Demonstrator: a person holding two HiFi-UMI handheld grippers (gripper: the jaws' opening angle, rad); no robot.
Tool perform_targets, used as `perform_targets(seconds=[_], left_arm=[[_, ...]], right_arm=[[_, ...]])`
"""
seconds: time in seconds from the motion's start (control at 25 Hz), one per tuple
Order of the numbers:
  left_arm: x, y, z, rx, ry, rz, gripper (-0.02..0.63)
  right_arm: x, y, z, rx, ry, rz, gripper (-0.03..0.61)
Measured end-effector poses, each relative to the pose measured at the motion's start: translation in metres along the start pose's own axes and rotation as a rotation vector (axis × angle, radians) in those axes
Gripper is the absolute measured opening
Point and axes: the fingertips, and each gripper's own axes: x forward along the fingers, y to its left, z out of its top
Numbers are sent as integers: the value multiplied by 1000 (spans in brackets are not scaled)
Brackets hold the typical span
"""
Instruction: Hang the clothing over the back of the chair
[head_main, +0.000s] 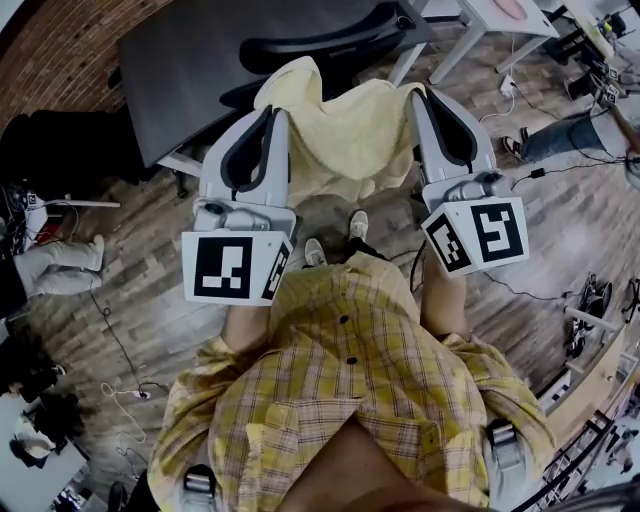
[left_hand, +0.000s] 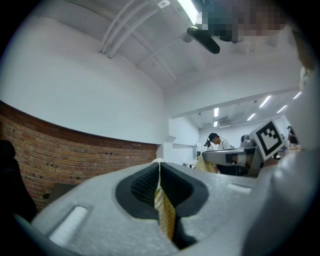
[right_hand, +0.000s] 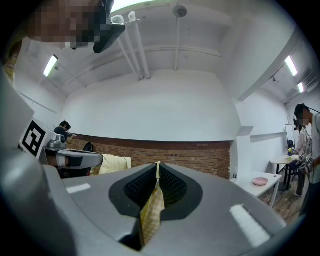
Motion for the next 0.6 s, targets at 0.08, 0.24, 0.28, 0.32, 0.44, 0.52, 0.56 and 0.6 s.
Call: perform_targets(seconds=[0.08, 0.24, 0.28, 0.32, 0.44, 0.52, 0.56, 0.6], left_arm=[[9, -4, 5, 6, -13, 12, 8], [28, -5, 18, 39, -38, 48, 8], [32, -5, 21, 49, -38, 59, 7], [36, -6, 24, 59, -38, 71, 8], [49, -7, 31, 93, -41, 105, 8], [58, -6, 34, 110, -42, 122, 8], [62, -5, 36, 116, -43, 129, 8], [67, -3, 38, 121, -45, 135, 8]], right_arm=[[4, -9, 3, -11, -13, 27, 21], [20, -24, 14, -18, -28, 88, 21], [23, -26, 16, -25, -25, 105, 21], [27, -30, 19, -33, -24, 119, 21], [38, -42, 26, -43, -38, 150, 21], [46, -50, 30, -45, -45, 169, 21], [51, -53, 32, -49, -48, 180, 21], [56, -55, 35, -56, -50, 191, 21]])
